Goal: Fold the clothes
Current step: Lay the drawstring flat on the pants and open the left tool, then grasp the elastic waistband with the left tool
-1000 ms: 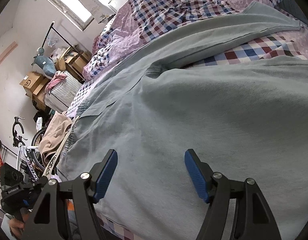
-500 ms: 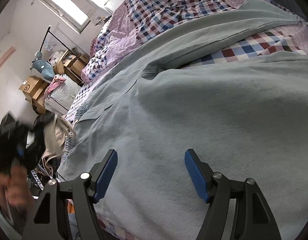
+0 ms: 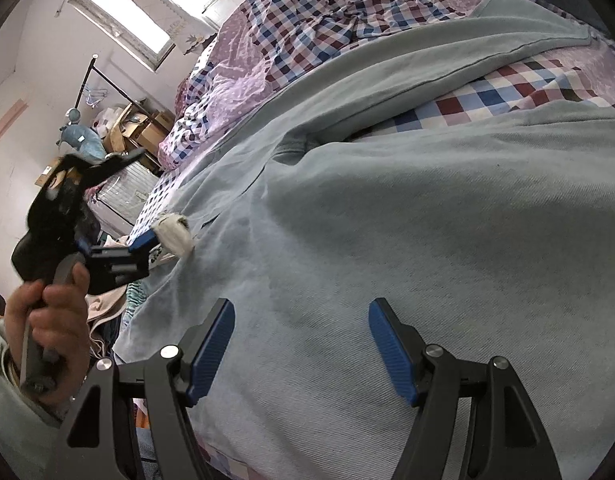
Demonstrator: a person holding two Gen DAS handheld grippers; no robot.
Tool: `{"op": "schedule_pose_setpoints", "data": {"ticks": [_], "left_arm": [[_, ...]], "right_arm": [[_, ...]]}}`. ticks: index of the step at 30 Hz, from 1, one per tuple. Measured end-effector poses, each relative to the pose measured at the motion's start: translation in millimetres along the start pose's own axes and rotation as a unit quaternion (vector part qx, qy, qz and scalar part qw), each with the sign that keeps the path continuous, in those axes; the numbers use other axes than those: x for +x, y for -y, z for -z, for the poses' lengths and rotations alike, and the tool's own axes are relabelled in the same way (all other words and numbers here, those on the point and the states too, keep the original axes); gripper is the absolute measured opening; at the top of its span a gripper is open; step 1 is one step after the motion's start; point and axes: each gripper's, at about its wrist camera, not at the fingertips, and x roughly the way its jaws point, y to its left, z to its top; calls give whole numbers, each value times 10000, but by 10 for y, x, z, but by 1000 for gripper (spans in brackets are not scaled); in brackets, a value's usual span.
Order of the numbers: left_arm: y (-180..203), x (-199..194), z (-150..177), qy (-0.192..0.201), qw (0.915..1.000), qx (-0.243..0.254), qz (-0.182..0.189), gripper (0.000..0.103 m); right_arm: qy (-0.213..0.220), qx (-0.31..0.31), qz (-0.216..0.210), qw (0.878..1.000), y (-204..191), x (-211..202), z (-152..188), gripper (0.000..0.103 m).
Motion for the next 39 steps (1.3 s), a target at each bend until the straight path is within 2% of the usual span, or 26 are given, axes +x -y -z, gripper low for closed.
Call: {"op": "schedule_pose_setpoints", "data": {"ticks": [8, 13, 16, 19, 23, 30, 33, 36, 39], "left_arm": [[-166, -306, 198, -274, 9980, -117, 563, 85], [-56, -103, 275, -293, 9922, -442, 1130, 85], [124, 139, 377, -501, 9872, -499, 1427, 85], [282, 371, 458, -834, 9861, -344, 1395, 85], [369, 552, 543, -1220, 9865, -151, 1080, 85], [390, 364, 615, -1122, 9866, -84, 1180, 85], [465, 167, 604, -854, 9890, 177, 1192, 85], [471, -185, 596, -359, 9937, 629, 851, 85], [372, -602, 618, 203, 9940, 991, 419, 85]], "right_arm": [[23, -185, 128, 9997, -50, 23, 29, 74], [80, -187, 143, 9997, -48, 16, 31, 74], [86, -179, 151, 9997, -34, 7, 32, 74], [133, -127, 186, 9997, -3, -20, 13, 74], [233, 56, 211, 9995, 74, -74, -29, 74], [342, 187, 305, 9988, 136, -140, -59, 74], [368, 184, 333, 9986, 140, -158, -61, 74], [391, 133, 365, 9985, 129, -174, -54, 74], [410, 75, 373, 9984, 115, -181, -51, 74]]}}
